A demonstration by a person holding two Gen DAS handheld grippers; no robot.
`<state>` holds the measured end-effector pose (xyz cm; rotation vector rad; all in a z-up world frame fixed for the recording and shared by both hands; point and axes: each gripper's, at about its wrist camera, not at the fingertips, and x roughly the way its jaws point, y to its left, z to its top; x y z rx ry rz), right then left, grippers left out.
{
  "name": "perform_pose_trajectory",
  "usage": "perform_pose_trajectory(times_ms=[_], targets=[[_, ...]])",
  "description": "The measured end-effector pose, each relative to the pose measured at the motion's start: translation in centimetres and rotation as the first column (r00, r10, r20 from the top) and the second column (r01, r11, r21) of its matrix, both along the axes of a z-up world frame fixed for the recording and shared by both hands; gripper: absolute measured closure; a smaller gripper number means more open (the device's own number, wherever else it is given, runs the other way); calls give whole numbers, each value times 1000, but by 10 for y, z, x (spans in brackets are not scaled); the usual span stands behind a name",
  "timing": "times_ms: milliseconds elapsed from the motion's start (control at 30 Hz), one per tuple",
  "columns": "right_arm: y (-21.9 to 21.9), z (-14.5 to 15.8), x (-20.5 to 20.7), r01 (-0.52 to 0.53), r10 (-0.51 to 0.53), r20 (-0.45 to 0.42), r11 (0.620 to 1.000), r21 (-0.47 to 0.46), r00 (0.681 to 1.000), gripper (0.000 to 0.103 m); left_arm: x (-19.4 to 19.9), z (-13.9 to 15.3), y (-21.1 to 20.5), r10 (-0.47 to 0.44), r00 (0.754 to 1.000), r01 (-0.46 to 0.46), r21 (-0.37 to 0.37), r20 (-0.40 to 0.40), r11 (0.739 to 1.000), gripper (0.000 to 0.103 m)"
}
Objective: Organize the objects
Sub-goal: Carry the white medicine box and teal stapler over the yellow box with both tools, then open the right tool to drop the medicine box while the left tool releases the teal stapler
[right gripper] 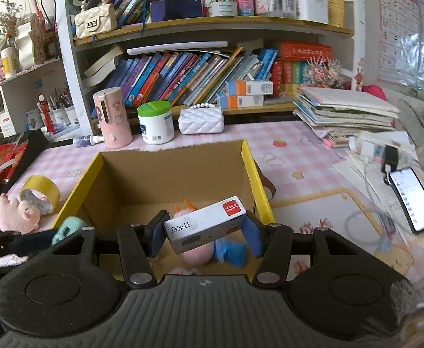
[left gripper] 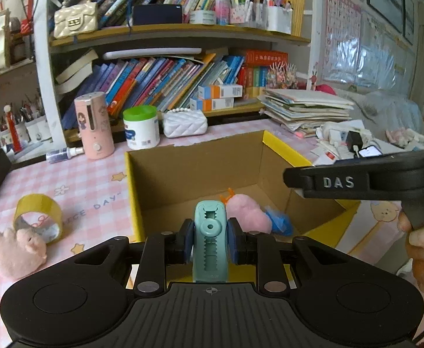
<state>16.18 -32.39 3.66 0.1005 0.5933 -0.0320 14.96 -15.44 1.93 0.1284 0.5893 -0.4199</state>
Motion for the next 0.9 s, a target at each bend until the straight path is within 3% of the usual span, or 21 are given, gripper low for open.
perform_pose_trajectory(times_ms=[433, 600, 900], targets=[[-5, -28, 65, -126, 123, -104, 992, -17, 987, 51, 40, -27, -28, 33, 997, -26, 110, -67, 994, 80], [-3, -38, 80, -167, 162, -143, 986, -17, 976, 51, 47, -32, -31, 53, 995, -43, 121, -84, 992, 80], [2, -45, 86, -225, 205, -163, 968, -114, 965, 51, 48, -33, -34, 74, 994, -64, 125, -77, 990, 80]])
